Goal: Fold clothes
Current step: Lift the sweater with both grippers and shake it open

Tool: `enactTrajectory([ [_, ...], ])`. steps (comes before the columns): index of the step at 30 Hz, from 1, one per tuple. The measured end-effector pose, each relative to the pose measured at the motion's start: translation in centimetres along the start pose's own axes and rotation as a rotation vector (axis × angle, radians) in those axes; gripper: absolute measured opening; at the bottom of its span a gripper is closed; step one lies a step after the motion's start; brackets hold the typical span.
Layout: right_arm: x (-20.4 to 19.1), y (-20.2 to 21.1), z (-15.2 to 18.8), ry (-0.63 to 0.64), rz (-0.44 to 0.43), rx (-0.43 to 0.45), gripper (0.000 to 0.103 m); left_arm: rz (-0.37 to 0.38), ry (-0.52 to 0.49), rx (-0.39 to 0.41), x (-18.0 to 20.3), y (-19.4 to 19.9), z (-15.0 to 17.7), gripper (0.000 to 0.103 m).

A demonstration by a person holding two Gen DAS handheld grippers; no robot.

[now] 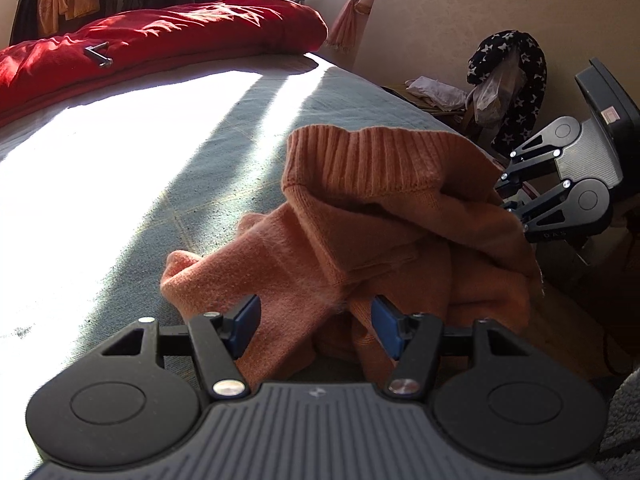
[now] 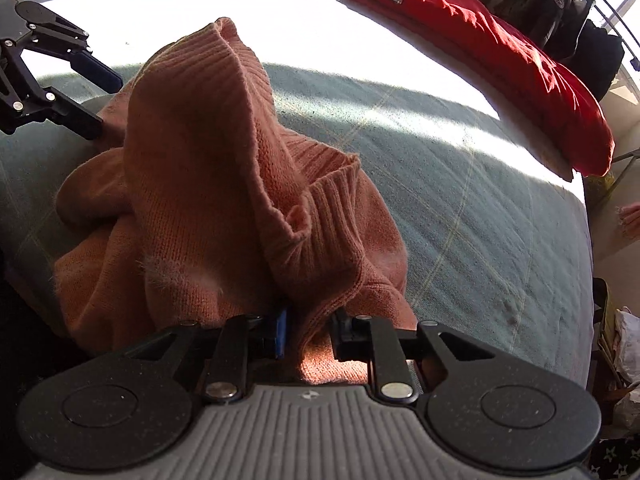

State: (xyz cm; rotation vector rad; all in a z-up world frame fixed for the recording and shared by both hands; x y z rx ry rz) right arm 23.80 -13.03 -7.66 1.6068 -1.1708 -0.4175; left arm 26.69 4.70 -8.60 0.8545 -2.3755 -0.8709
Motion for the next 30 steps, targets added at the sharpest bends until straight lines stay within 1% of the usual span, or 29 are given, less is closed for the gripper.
enactTrajectory([
  [2, 0.4, 0.7, -0.5, -0.002, 0.027, 0.003, 0.017, 0.004, 0.015, 0.01, -0.2, 0.0, 0.1, 0.061],
  [5, 1.6, 2.2, -1.7, -0.021, 0.064, 0.037, 0.014, 0.012, 0.032, 0.027, -0.3, 0.1, -0.1, 0.061],
  [8, 2.9, 3.2, -2.9, -0.04, 0.071, 0.08, 0.012, 0.017, 0.036, 0.043, -0.4, 0.1, -0.4, 0.061],
  [12, 3.8, 3.4, -3.5, -0.017, 0.104, 0.111, 0.011, 0.029, 0.043, 0.06, -0.3, -0.3, -1.4, 0.061],
  [16, 5.0, 3.3, -3.4, -0.026, 0.102, 0.14, 0.011, 0.057, 0.051, 0.086, 0.0, -1.2, -2.6, 0.061],
  [19, 6.1, 3.3, -3.0, -0.036, 0.105, 0.161, 0.01, 0.094, 0.063, 0.112, 0.6, -2.2, -3.5, 0.06],
  [20, 6.5, 3.3, -2.9, -0.039, 0.106, 0.167, 0.01, 0.106, 0.058, 0.128, 1.0, -2.4, -3.8, 0.06],
  [24, 8.5, 3.1, -1.6, -0.048, 0.127, 0.179, 0.01, 0.108, 0.01, 0.191, 3.2, -3.0, -5.3, 0.06],
  [27, 10.6, 2.7, -0.2, -0.062, 0.125, 0.19, 0.01, 0.06, -0.051, 0.22, 4.9, -3.7, -6.5, 0.061],
  [30, 12.2, 2.4, 0.9, -0.074, 0.075, 0.225, 0.01, 0.025, -0.109, 0.245, 6.0, -4.5, -7.6, 0.06],
])
Point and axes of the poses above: each gripper's, at about its wrist camera, not at the fingertips, and y roughly against the way its jaws point, x to its right, z to its underside, the point moved 10 cm from there along -y, roughly the way its jaws point, and after that the axes turned 2 degrees about -y, right-handed, at the moved point
